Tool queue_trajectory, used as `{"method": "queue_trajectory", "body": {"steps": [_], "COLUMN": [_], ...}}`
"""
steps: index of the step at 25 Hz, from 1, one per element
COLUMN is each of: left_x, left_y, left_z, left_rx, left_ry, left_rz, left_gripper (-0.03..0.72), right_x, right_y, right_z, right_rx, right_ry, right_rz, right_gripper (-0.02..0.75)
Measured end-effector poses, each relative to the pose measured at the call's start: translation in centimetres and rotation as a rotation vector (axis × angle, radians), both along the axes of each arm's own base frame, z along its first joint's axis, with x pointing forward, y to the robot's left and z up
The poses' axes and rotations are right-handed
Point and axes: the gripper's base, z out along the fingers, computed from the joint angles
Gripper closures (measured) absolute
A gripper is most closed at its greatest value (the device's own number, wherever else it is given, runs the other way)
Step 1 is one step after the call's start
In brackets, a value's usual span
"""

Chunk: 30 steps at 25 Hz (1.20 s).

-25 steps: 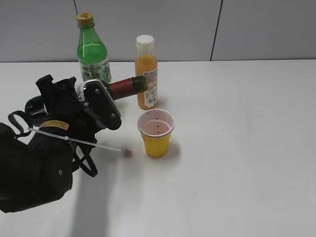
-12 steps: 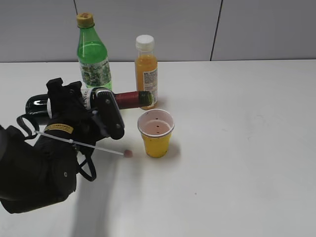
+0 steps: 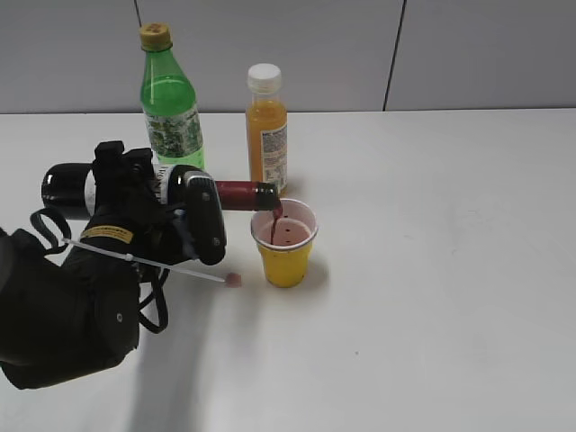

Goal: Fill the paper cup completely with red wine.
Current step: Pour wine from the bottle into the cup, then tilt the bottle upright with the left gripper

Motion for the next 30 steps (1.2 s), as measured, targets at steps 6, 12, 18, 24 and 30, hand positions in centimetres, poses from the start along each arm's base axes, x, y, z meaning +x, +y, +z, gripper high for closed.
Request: {"method": "queue_trajectory", "body": {"steps": [6, 12, 18, 24, 30], "left_x": [0.00, 0.11, 0.74, 0.76, 0.76], "left_y": [0.00, -0.05, -0.18, -0.12, -0.12], "left_z": [0.00, 0.10, 0.52, 0.29, 0.29], "left_rx": [0.039, 0.043, 0.040, 0.073, 0.106], "left_ry": [0.007, 0.008, -0.003, 0.010, 0.016], "left_rz": [-0.011, -0.002, 0.019, 0.018, 0.010], "left_gripper": [0.136, 0.136, 0.136, 0.136, 0.136], "right_x": [0.00, 0.00, 0.00, 0.00, 0.00], "right_y": [0.00, 0.00, 0.00, 0.00, 0.00], "right_z": [0.00, 0.00, 0.00, 0.00, 0.00], "right_rx": [0.000, 0.000, 0.001, 0.000, -0.001], "right_ry": [0.000, 0.000, 0.000, 0.000, 0.000], "right_rz": [0.000, 0.000, 0.000, 0.000, 0.000], "right_gripper": [0.223, 0.223, 0.225, 0.225, 0.227]}}
